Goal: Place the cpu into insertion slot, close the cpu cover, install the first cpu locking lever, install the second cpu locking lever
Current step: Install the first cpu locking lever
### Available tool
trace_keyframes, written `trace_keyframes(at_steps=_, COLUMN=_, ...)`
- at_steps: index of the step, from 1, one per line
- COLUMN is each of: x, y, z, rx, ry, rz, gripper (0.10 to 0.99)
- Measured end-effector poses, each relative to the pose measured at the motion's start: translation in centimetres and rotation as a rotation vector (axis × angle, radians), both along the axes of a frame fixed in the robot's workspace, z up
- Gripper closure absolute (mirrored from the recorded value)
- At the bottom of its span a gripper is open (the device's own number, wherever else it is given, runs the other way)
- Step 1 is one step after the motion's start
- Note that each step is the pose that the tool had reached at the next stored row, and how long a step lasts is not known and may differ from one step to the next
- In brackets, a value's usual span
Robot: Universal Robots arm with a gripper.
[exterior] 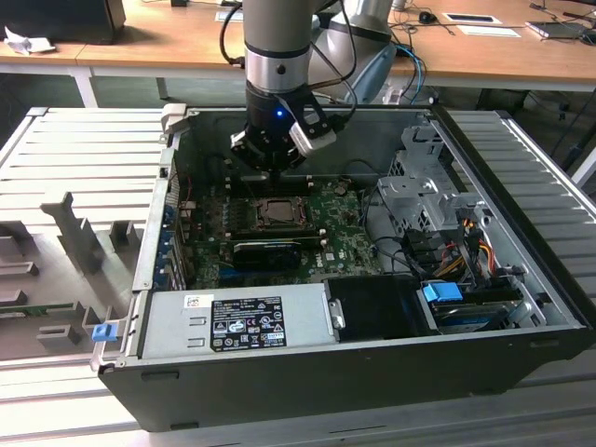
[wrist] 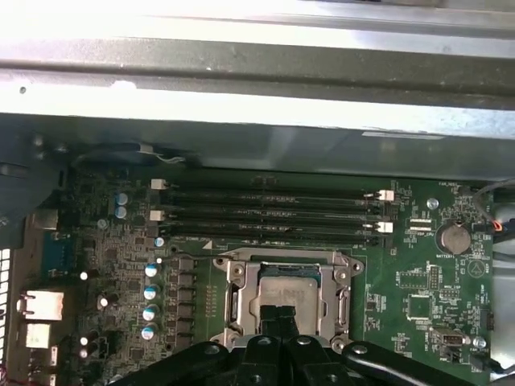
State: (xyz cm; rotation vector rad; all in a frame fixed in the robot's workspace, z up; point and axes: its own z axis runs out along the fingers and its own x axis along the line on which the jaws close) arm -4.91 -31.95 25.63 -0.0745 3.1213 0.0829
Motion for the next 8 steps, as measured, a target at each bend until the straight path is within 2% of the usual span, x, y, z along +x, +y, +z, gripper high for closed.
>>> trace_keyframes(at_steps=4, x=-0.86, y=-0.01, z=0.00, rx=0.003, ry=-0.0002, rz=0.001, gripper=0.980)
trace_keyframes(at_steps=8, x=-2.55, y=0.00, z=-0.03, rx=0.004, ry=-0.0034, rz=0.000, gripper=0.980)
